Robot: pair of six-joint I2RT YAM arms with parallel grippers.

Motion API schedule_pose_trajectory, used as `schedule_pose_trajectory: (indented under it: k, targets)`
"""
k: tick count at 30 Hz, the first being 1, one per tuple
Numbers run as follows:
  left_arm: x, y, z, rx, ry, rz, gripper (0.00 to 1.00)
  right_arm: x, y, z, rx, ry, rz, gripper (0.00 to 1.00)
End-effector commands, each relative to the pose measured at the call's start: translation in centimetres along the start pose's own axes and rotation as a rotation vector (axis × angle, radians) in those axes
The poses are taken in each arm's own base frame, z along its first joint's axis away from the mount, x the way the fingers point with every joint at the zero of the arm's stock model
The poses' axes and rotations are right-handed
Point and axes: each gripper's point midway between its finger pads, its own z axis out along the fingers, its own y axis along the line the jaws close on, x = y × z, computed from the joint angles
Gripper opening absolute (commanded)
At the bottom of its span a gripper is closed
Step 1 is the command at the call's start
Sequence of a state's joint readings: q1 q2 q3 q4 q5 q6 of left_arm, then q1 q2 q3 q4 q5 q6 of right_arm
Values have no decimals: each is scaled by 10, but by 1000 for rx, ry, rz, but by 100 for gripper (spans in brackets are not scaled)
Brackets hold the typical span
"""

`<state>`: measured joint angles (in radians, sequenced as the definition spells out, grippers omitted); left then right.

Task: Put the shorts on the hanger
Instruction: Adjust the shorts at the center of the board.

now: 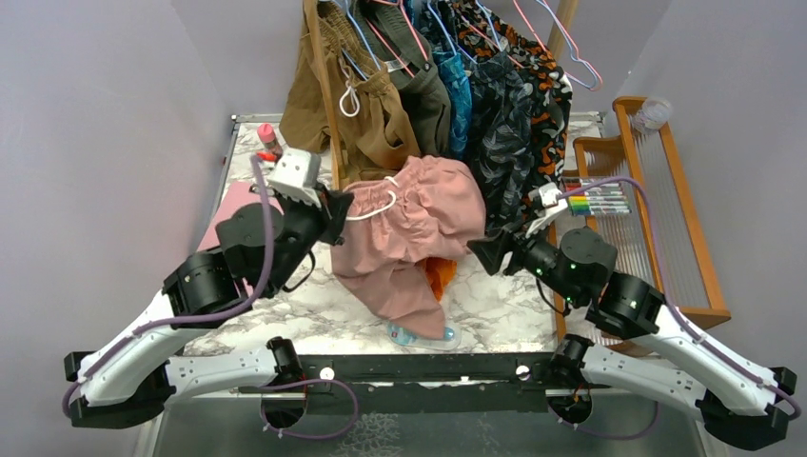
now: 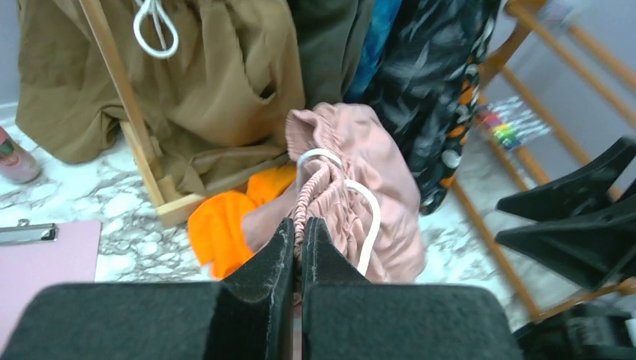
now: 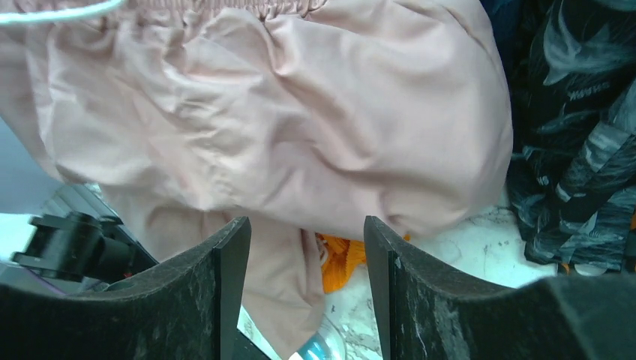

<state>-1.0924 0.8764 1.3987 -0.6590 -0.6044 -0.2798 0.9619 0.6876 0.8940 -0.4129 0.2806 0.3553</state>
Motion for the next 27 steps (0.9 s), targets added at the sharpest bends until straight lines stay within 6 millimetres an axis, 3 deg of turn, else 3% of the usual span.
schedule_pose_trajectory:
  k: [1, 5, 9, 14, 19, 24, 27]
  targets:
    - [101, 14, 13, -11, 195, 162, 0, 42, -10, 19, 38, 78, 10, 60]
    - [155, 18, 4, 37, 280, 129, 0, 77, -5, 32, 9, 164, 47, 60]
    - [174, 19, -5, 68, 302, 89, 0, 90, 2, 52, -4, 207, 35, 63]
    - [179, 23, -10, 68, 297, 64, 0, 87, -1, 89, 61, 203, 13, 69]
    - [192, 22, -11, 69, 327, 37, 0, 66, -15, 130, 94, 167, 86, 70]
    - [209, 22, -9, 55, 371, 20, 0, 46, -10, 167, 91, 133, 75, 71]
    - [222, 20, -7, 50, 406, 7, 0, 46, -4, 191, 76, 152, 53, 71]
